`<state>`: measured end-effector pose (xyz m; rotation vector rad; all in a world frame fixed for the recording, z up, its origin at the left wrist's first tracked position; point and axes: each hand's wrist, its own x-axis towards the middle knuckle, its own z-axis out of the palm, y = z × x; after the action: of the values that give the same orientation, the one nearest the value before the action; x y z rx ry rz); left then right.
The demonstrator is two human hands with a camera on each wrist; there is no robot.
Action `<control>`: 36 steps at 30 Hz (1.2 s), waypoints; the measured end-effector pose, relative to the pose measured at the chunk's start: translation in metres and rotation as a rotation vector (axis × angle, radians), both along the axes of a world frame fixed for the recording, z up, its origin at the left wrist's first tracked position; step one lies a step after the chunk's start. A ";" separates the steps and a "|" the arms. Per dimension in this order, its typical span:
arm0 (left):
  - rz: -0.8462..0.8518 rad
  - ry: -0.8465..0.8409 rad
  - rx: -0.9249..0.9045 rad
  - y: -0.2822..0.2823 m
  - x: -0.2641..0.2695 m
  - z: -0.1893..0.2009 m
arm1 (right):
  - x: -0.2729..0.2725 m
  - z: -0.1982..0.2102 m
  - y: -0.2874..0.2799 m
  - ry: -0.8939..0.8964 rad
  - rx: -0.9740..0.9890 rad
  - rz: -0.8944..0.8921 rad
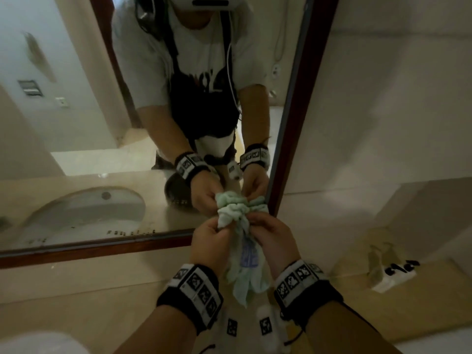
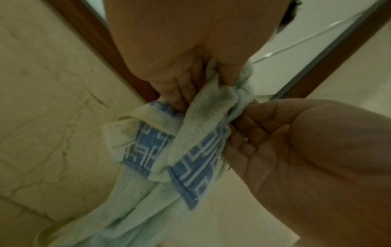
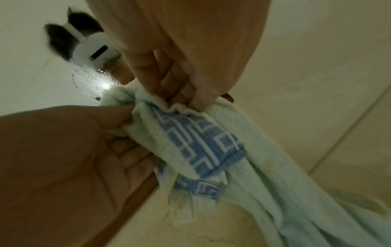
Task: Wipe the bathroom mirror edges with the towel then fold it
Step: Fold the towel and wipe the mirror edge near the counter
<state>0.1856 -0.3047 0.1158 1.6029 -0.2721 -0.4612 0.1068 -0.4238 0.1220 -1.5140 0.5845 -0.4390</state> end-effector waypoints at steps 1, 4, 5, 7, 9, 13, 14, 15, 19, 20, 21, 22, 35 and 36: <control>-0.019 0.032 0.038 0.003 0.003 0.002 | -0.002 0.006 -0.001 0.035 0.045 0.014; -0.085 0.089 0.120 0.026 0.011 0.023 | -0.014 0.032 -0.004 0.095 0.190 0.007; -0.078 0.044 0.144 0.037 0.013 0.030 | -0.020 0.037 -0.007 0.090 0.185 -0.019; -0.043 -0.162 0.275 0.064 0.010 0.049 | -0.038 0.042 -0.015 0.124 0.016 -0.072; 0.007 -0.337 0.404 0.092 0.008 0.059 | -0.058 0.044 -0.022 0.205 -0.208 -0.071; 0.168 -0.301 0.319 0.137 -0.005 0.075 | -0.094 0.053 -0.022 0.442 -0.580 0.081; 0.194 -0.294 0.265 0.144 -0.008 0.078 | -0.100 0.052 -0.020 0.553 -0.732 0.156; 0.214 -0.293 0.212 0.149 -0.011 0.080 | -0.105 0.050 -0.016 0.638 -0.868 0.209; 0.271 -0.143 -0.045 0.152 -0.029 0.090 | -0.118 0.028 0.006 0.772 -0.930 0.320; 0.287 -0.063 -0.109 0.149 -0.033 0.094 | -0.121 0.024 0.015 0.755 -0.899 0.394; 0.297 0.011 -0.145 0.146 -0.037 0.098 | -0.124 0.019 0.024 0.731 -0.851 0.478; 0.296 0.073 -0.148 0.143 -0.040 0.103 | -0.127 0.014 0.033 0.716 -0.801 0.585; -0.373 0.426 -0.195 0.140 -0.085 0.142 | -0.137 0.029 0.076 0.500 0.127 0.520; -0.391 0.438 -0.222 0.139 -0.087 0.145 | -0.137 0.031 0.079 0.460 0.194 0.498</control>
<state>0.0982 -0.1657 0.2606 1.1946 -0.2906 -1.0298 -0.0306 -0.3453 0.1530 -1.5125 0.5576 0.3497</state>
